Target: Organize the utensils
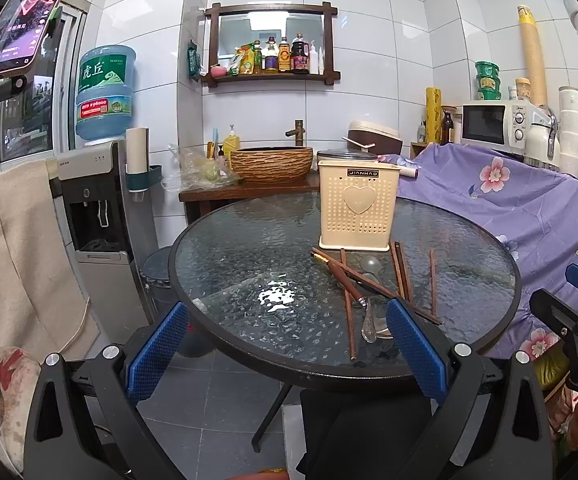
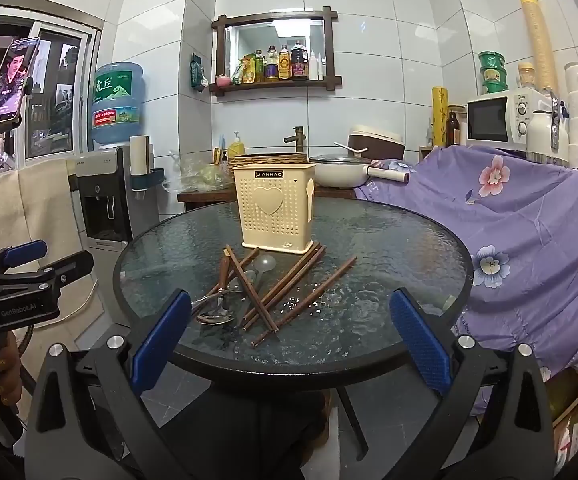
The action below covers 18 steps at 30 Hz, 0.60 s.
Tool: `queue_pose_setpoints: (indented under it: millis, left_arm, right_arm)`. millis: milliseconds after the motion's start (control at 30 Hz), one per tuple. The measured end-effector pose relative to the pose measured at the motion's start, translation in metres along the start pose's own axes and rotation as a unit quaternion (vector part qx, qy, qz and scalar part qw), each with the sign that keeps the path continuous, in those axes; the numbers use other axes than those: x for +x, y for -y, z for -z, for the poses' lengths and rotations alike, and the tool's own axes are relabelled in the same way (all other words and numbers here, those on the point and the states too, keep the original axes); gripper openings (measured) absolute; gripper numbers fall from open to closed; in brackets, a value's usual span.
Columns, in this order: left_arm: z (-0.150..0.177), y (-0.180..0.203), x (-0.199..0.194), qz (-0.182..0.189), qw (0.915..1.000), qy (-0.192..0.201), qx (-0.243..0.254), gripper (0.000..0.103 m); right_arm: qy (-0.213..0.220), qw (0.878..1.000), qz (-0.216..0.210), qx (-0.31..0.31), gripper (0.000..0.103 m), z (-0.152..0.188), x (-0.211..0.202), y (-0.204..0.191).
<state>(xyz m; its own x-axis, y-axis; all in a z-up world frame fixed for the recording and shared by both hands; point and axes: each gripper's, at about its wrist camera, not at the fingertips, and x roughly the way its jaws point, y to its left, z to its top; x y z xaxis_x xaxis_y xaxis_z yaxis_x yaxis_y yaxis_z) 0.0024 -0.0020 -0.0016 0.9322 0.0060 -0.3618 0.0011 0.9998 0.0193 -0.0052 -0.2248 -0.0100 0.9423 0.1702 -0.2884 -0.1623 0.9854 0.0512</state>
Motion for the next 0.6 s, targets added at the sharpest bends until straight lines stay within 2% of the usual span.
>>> queue_pose_setpoints:
  millis: [600]
  left_arm:
    - [-0.0006,-0.0012,-0.0008,0.001,1.0000,0.000,-0.001,0.097]
  right_arm:
    - [0.001,1.000,0.000,0.000,0.098,0.0006,-0.0002,-0.0007]
